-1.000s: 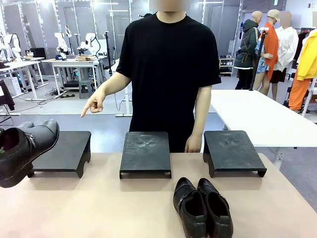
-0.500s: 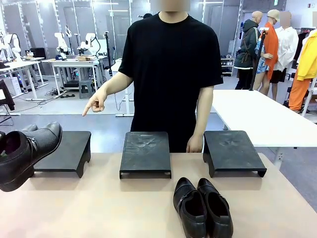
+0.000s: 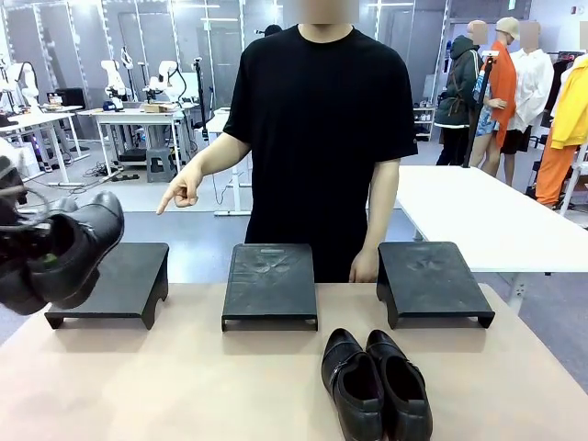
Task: Place the shoes on the stand as instructed by the person.
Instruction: Pick up one pair of Shoes and place it on the Shoes Stand indicated by the person, then pick up another pair of Shoes and place it on the Shoes Stand indicated by the person.
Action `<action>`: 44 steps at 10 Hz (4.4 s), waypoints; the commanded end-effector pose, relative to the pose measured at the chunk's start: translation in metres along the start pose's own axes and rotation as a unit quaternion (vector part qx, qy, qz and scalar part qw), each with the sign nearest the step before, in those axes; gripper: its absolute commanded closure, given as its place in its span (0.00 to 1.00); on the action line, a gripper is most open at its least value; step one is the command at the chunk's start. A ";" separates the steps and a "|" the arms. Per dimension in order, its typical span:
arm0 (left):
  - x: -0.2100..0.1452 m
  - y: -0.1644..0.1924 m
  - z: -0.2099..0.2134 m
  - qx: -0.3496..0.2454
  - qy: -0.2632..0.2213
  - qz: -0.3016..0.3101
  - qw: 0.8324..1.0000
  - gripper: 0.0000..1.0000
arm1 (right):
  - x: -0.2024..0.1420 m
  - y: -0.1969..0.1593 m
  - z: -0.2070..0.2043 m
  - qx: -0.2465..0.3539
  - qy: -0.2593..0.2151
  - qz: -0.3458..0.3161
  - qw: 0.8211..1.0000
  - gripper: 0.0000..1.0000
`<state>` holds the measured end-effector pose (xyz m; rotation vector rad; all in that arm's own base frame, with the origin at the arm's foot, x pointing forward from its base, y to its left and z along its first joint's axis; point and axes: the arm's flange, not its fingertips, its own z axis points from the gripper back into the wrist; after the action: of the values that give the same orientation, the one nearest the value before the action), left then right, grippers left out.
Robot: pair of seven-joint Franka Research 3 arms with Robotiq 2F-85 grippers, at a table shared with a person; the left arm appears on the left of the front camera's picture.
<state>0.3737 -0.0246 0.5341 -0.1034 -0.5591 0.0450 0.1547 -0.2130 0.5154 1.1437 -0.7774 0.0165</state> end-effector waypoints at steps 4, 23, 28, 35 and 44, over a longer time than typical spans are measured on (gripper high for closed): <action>0.099 0.018 -0.086 0.023 0.006 -0.032 0.999 0.92 | 0.001 0.001 0.001 0.004 -0.004 0.011 1.000 0.00; 0.128 0.027 -0.215 0.042 0.062 -0.025 0.997 0.92 | 0.001 0.001 0.001 0.004 -0.004 0.011 1.000 0.00; 0.124 0.025 -0.207 0.035 0.083 -0.042 0.995 0.34 | 0.001 0.001 0.001 0.004 -0.004 0.011 1.000 0.00; 0.126 0.019 -0.140 0.026 0.083 -0.034 0.996 0.00 | 0.001 0.001 0.001 0.004 -0.004 0.011 1.000 0.00; 0.129 0.018 -0.174 0.035 0.068 -0.040 0.996 0.00 | 0.001 0.001 0.001 0.004 -0.004 0.011 1.000 0.00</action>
<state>0.5734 -0.0125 0.4516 -0.0176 -0.4072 -0.0188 0.1546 -0.2131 0.5157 1.1425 -0.7809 0.0160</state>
